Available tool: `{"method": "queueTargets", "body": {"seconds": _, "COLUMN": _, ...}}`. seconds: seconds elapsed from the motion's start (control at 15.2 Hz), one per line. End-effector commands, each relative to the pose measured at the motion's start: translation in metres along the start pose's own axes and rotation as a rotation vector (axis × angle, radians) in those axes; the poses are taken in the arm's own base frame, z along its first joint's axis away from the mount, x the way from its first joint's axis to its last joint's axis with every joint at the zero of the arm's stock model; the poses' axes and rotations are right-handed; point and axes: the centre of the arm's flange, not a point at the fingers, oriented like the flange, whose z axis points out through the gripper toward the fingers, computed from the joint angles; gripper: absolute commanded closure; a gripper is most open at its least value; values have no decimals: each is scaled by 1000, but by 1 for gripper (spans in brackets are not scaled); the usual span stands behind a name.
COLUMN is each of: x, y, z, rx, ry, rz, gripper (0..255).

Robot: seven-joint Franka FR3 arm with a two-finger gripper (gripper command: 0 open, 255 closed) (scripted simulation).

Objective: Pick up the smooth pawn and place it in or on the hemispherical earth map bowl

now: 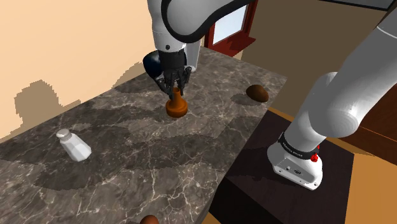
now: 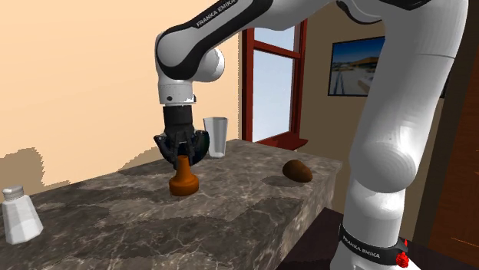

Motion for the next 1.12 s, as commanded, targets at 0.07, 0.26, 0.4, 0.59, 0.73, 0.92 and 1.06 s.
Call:
{"method": "queueTargets", "body": {"seconds": 0.07, "x": -2, "y": 0, "z": -15, "rx": 0, "ry": 0, "rz": 0, "gripper": 255}}
{"method": "queueTargets", "body": {"seconds": 0.26, "x": -3, "y": 0, "z": -31, "rx": 0, "ry": 0, "rz": 0, "gripper": 255}}
{"method": "queueTargets", "body": {"seconds": 0.4, "x": -4, "y": 0, "z": -42, "rx": 0, "ry": 0, "rz": 0, "gripper": 255}}
{"method": "queueTargets", "body": {"seconds": 0.59, "x": -5, "y": 0, "z": -57, "rx": 0, "ry": 0, "rz": 0, "gripper": 255}}
{"method": "queueTargets", "body": {"seconds": 0.73, "x": -6, "y": 0, "z": -68, "rx": 0, "ry": 0, "rz": 0, "gripper": 255}}
{"method": "queueTargets", "body": {"seconds": 0.92, "x": -8, "y": 0, "z": -84, "rx": 0, "ry": 0, "rz": 0, "gripper": 255}}
{"method": "queueTargets", "body": {"seconds": 1.06, "x": -9, "y": 0, "z": -94, "rx": 0, "ry": 0, "rz": 0, "gripper": 255}}
